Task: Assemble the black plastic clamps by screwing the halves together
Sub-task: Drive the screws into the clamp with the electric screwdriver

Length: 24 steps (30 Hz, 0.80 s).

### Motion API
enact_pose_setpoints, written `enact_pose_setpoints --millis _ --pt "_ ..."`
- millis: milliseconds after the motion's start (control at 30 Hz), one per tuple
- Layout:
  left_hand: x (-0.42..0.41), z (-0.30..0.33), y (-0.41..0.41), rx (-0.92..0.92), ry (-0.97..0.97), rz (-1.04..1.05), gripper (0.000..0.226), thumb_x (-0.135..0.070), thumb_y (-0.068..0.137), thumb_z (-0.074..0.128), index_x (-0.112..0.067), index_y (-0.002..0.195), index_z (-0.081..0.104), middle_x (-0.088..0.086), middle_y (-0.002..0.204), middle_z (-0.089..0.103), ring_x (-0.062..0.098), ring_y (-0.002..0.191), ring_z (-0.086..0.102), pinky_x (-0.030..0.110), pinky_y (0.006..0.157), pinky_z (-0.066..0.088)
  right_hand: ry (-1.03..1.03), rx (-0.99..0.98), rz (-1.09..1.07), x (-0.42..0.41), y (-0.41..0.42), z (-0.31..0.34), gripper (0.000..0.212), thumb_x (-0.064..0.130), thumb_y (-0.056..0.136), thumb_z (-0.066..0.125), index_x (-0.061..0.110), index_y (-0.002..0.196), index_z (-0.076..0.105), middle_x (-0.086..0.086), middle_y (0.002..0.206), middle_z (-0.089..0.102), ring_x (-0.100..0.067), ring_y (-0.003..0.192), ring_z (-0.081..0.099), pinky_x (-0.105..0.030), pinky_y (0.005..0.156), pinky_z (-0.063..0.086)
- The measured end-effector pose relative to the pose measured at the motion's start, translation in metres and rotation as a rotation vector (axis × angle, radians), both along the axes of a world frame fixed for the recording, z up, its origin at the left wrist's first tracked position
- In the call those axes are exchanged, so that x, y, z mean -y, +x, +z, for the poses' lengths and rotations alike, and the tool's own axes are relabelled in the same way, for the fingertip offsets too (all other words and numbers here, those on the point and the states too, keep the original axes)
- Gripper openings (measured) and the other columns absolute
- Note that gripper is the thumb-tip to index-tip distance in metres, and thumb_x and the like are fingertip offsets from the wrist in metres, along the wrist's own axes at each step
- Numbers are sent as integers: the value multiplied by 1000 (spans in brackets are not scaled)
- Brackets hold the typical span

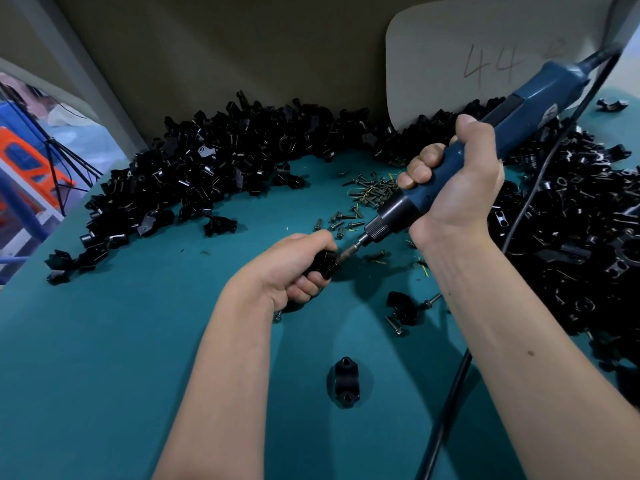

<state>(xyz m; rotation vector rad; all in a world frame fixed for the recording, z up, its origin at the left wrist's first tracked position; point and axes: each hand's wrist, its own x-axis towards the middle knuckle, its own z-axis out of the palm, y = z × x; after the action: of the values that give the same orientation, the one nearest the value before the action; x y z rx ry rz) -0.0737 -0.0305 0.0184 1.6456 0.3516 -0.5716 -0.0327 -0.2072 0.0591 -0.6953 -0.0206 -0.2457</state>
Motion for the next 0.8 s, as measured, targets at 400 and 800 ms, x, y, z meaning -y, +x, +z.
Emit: enact_pose_setpoints --millis 400,800 --pt "7 -4 -2 102 57 -28 21 -29 94 48 -21 75 45 -1 52 37 9 40 22 12 36 15 37 -90 0 7 4 3 24 19 95 60 13 101 38 -1 63 43 -16 49 38 -27 48 37" --pt "2 -26 0 708 237 -23 47 -57 77 80 -22 77 49 2 54 56 22 39 50 32 39 43 217 -124 -74 19 5 12 43 36 94 71 15 112 38 0 65 48 -14 50 42 -26 48 41"
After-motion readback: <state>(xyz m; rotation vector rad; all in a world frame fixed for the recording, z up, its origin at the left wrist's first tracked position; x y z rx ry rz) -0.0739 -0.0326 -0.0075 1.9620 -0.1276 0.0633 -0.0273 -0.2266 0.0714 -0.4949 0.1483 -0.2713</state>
